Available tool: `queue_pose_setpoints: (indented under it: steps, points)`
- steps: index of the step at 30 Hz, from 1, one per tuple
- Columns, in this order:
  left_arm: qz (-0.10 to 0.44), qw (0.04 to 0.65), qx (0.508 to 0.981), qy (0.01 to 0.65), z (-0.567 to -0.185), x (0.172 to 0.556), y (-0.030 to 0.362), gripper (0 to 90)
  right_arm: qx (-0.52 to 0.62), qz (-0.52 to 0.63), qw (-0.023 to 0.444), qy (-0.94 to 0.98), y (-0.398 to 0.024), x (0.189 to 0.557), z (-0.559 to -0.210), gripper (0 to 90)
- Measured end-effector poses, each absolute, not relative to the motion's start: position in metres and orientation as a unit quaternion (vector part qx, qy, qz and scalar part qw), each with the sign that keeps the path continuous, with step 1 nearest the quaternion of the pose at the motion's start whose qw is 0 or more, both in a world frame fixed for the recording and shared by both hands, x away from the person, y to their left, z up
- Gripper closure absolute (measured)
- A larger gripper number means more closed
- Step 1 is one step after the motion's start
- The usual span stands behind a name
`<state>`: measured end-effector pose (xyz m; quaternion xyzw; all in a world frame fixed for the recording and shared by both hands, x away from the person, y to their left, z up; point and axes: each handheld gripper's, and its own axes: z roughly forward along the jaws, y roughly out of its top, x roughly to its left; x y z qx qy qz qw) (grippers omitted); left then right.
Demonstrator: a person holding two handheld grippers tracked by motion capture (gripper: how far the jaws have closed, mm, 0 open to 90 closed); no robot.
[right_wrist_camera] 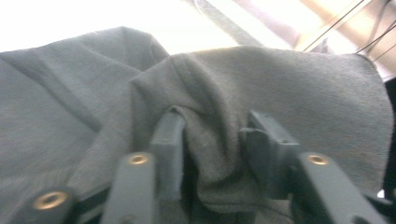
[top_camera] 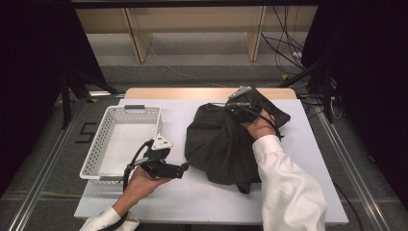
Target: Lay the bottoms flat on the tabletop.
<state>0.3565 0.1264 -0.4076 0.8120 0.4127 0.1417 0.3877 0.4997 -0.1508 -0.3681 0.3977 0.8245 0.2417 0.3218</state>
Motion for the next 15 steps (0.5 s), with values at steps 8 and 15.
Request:
queue_pose_setpoints:
  steps: [8,15]
  points:
    - [0.144,0.388,0.811,0.413,-0.408,0.357,0.127,13.6,0.428,0.314,0.276,0.801,-0.187,0.476,-0.353,40.2]
    - [0.145,0.389,0.811,0.413,-0.406,0.356,0.127,13.6,0.449,0.368,0.264,0.77,-0.22,0.448,-0.34,34.9]
